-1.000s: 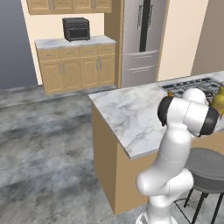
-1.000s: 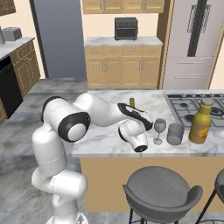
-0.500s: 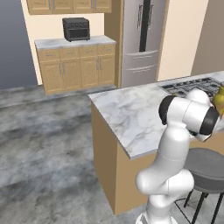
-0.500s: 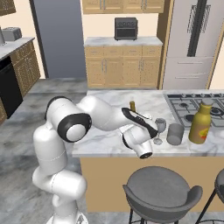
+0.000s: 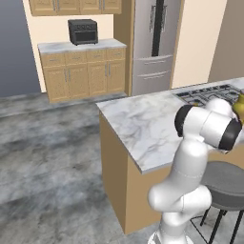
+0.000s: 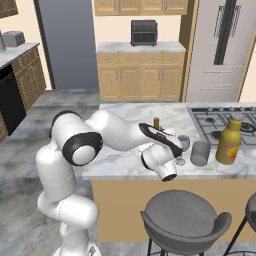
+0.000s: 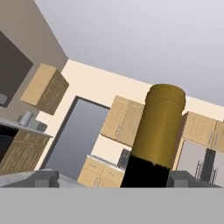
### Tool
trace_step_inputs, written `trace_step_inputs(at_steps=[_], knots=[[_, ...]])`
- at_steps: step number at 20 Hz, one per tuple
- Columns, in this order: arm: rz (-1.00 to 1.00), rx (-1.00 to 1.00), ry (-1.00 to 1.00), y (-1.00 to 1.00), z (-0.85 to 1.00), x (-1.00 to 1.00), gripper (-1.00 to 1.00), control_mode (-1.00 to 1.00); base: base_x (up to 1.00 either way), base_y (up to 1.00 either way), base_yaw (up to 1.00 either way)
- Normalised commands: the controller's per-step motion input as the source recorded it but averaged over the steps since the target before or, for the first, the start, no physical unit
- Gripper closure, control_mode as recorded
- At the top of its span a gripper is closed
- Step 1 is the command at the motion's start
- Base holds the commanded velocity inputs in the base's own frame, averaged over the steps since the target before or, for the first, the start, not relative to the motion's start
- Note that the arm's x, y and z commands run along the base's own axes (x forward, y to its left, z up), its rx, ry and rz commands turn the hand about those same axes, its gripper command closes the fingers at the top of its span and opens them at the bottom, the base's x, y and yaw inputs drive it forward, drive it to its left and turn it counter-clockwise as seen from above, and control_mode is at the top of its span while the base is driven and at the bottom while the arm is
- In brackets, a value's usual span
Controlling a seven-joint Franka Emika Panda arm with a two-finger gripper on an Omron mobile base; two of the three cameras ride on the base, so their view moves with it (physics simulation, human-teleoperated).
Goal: There is a wine glass and glass cup on the dining counter. Place the wine bottle next to the wine glass and the juice bottle next to the glass cup.
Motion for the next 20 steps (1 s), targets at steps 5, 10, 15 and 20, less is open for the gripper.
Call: trace_step_inputs(at_steps=[5,10,15,20], knots=[[0.00,0.00,0.00,0.00,0.49,-0.18,-1.00,-1.00,0.00,0.00,0.00],[0.00,0.00,0.00,0.00,0.89,-0.22,-1.00,-1.00,0.00,0.00,0.00],[0.00,0.00,0.01,0.00,1.00,-0.23,-1.00,-1.00,0.00,0.00,0.00],[0.02,-0.01,0.06,0.55,1.00,-0.30,-1.00,-1.00,0.00,0.00,0.00]])
